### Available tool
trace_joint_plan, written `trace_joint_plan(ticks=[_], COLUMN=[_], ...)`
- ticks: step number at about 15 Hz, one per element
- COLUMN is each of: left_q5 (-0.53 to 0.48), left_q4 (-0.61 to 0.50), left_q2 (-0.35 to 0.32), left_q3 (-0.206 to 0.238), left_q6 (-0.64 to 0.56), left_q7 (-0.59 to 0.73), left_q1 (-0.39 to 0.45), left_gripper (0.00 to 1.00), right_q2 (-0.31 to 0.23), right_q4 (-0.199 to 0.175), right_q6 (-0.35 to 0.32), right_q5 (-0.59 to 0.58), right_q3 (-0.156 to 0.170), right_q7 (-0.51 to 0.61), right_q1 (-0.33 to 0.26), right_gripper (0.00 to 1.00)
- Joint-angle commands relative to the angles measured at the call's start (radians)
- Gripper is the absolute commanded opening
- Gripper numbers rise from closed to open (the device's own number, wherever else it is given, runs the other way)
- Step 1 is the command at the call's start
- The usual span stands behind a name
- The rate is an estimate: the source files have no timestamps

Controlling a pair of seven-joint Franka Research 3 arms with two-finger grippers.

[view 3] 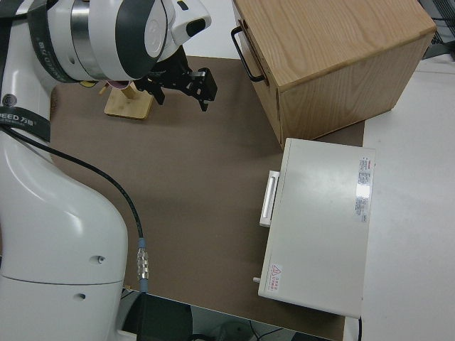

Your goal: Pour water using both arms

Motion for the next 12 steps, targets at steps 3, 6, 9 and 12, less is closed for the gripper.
trace_joint_plan(ticks=[3,6,9,12], left_q5=[0.010,0.005,0.001,-0.076], left_q4=[0.008,0.011,0.011,0.013], left_q2=[0.009,0.023,0.037,0.060], left_q3=[0.141,0.232,0.315,0.350], left_q6=[0.053,0.099,0.147,0.182], left_q7=[0.121,0.251,0.356,0.472], left_q1=[0.013,0.014,0.014,0.088], left_gripper=[1.00,1.00,1.00,1.00], right_q2=[0.034,0.103,0.171,0.244], right_q4=[-0.066,-0.071,-0.071,-0.069], right_q6=[0.113,0.200,0.337,0.478], right_q5=[0.006,0.006,0.005,-0.004], right_q3=[0.010,0.010,0.010,0.010], right_q7=[-0.011,0.021,0.087,0.103], right_q1=[0.097,0.160,0.236,0.305], right_gripper=[0.994,0.994,0.994,0.992])
